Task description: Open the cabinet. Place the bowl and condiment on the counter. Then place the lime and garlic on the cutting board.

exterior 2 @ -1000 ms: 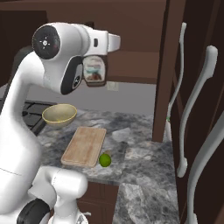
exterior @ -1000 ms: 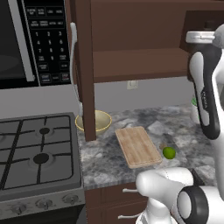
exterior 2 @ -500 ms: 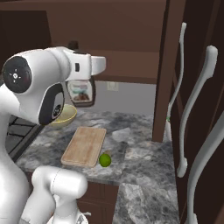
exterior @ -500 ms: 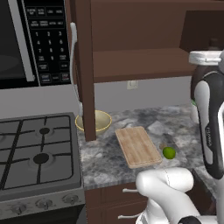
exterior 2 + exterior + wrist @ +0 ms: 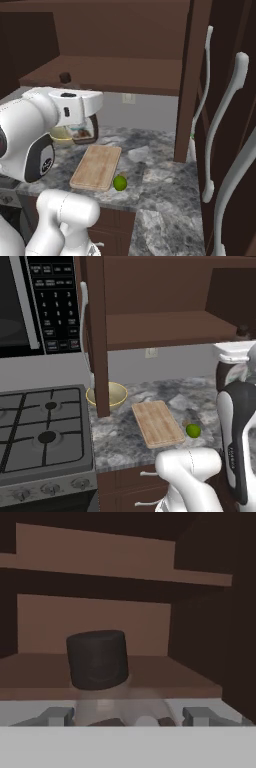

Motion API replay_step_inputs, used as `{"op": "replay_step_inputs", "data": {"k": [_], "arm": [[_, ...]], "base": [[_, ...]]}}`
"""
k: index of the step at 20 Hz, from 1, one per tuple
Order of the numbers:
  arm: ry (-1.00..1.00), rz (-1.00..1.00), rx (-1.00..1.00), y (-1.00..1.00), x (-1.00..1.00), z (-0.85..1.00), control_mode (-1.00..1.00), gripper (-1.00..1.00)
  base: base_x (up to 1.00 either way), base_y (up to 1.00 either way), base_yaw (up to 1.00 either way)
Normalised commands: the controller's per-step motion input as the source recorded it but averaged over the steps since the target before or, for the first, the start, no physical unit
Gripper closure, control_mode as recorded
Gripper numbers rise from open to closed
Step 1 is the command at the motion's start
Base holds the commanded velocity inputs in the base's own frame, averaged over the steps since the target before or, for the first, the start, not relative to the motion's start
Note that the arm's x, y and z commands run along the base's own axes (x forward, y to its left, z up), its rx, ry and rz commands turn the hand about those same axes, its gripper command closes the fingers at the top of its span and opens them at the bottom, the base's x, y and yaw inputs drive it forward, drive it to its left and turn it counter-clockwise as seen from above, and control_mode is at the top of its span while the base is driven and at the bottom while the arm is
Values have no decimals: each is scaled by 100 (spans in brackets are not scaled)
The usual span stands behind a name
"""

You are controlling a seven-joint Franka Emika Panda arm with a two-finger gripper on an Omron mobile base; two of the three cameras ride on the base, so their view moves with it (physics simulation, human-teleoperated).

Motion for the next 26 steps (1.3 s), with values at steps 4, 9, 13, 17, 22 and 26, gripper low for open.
{"op": "replay_step_inputs", "data": {"k": [4,9,13,17,22,26], "arm": [[1,0,-4,16,-28,-38,-100,100],[9,1,-1,9,-5,-21,-100,100],[9,2,0,6,6,-20,-100,100],[1,0,2,4,0,-34,-100,100],[0,0,0,9,-3,-47,-100,100],[0,1,-1,17,2,-50,-100,100]], "base": [[0,0,0],[0,0,0],[0,0,0],[0,0,0],[0,0,0],[0,0,0]]}}
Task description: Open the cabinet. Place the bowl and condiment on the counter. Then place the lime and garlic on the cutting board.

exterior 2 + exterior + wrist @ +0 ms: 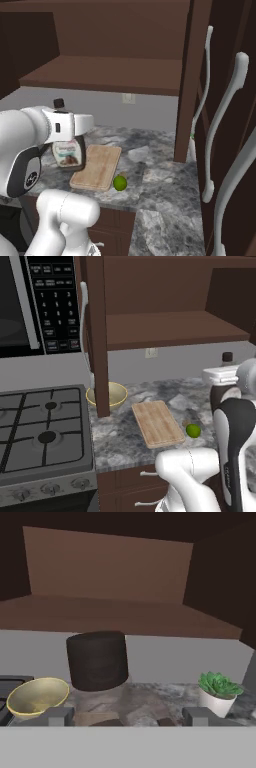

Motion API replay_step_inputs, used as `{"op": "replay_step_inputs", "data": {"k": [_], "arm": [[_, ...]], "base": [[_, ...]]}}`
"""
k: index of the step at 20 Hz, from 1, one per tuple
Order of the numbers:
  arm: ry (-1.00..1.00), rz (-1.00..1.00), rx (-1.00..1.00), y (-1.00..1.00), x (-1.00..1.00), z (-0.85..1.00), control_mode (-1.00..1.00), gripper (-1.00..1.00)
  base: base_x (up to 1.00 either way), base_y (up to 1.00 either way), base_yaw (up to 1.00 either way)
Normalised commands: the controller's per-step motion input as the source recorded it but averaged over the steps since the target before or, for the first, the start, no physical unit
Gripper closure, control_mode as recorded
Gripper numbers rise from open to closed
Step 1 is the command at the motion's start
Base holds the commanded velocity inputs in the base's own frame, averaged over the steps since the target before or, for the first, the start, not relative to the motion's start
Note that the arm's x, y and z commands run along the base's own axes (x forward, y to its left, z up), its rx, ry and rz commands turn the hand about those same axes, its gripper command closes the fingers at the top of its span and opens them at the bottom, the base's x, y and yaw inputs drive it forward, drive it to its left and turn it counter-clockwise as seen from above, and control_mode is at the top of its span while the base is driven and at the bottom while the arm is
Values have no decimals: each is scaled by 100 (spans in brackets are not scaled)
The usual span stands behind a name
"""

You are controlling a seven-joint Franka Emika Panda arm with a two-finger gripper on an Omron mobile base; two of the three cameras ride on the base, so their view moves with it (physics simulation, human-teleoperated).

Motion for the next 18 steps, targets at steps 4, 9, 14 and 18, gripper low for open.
{"op": "replay_step_inputs", "data": {"k": [4,9,14,18], "arm": [[-3,2,-1,18,10,-45,-100,100],[-9,0,0,13,21,-41,-100,100],[-9,0,0,14,19,-47,-100,100],[-8,0,0,7,21,-47,-100,100]], "base": [[0,0,0],[0,0,0],[0,0,0],[0,0,0]]}}
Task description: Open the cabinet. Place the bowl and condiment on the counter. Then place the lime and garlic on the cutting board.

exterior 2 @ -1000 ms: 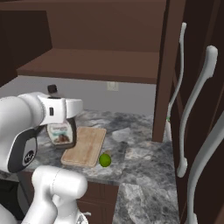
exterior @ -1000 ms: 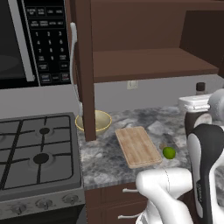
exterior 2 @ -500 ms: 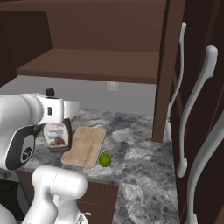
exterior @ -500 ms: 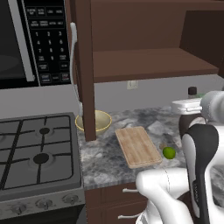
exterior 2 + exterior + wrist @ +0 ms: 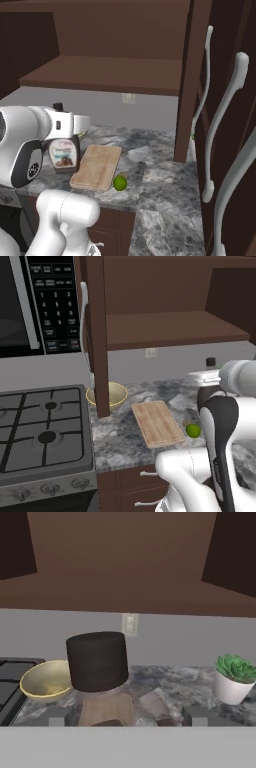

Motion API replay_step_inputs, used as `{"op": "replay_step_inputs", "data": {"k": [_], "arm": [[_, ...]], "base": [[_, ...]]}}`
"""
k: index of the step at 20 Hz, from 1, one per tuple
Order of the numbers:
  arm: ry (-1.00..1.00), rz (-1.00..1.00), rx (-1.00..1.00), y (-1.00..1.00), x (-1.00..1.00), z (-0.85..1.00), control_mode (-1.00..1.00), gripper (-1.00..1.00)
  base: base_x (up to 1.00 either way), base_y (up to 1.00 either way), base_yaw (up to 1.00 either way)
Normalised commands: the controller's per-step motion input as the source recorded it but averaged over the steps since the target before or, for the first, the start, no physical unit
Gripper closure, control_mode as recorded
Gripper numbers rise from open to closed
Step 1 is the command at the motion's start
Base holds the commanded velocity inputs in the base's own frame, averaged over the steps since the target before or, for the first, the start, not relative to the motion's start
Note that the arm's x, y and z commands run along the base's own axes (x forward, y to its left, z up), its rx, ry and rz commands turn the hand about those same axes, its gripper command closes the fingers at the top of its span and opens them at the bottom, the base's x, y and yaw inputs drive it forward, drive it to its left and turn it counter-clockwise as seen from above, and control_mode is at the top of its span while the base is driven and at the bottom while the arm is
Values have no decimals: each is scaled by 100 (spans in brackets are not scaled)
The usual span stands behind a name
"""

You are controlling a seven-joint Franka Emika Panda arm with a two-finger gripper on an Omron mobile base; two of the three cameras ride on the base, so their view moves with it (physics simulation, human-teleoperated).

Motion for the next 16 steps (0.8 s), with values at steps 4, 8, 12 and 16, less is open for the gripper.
{"op": "replay_step_inputs", "data": {"k": [4,8,12,16], "arm": [[-3,1,0,0,29,-33,-100,100],[-5,1,0,0,29,-34,-100,100],[-7,1,0,4,23,-38,-100,100],[-6,1,0,4,20,-40,-100,100]], "base": [[0,0,0],[0,0,0],[0,0,0],[0,0,0]]}}
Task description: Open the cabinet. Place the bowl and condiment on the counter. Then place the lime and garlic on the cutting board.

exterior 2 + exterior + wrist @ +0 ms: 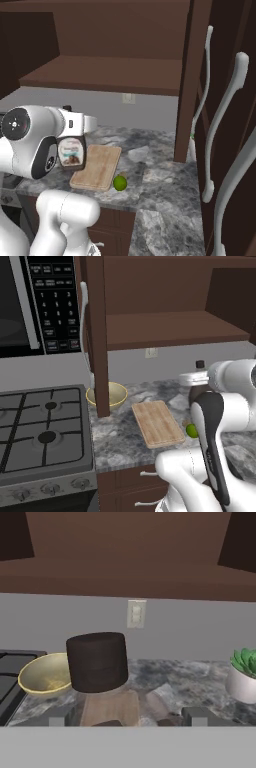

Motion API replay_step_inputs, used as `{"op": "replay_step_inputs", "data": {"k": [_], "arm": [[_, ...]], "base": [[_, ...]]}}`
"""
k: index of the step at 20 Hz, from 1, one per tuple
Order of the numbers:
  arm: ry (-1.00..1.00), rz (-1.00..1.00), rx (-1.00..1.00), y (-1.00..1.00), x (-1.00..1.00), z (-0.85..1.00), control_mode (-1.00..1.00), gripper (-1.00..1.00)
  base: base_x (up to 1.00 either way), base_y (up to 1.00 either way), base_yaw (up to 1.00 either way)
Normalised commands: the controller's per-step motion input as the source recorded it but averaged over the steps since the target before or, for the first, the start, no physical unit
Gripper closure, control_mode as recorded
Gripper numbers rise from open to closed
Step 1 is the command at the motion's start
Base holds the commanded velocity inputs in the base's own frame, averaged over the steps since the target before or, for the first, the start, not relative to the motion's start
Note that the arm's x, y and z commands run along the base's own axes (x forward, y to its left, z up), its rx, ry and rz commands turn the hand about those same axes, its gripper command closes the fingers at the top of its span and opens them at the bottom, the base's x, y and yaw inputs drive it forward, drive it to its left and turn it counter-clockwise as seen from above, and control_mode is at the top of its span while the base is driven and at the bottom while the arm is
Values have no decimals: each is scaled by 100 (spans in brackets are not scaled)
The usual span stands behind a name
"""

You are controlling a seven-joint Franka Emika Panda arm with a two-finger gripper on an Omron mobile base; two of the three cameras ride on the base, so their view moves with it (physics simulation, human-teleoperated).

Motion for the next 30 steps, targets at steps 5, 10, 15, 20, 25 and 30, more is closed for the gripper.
{"op": "replay_step_inputs", "data": {"k": [5,10,15,20,25,30], "arm": [[-7,0,0,2,18,-38,-100,100],[-8,0,0,3,24,-36,-100,100],[-9,0,0,5,29,-33,-100,100],[-10,0,0,6,27,-34,-100,100],[-7,-2,0,13,31,-37,-100,100],[-6,-4,0,22,28,-31,-100,100]], "base": [[0,0,0],[0,0,0],[0,0,0],[0,0,0],[0,0,0],[0,0,0]]}}
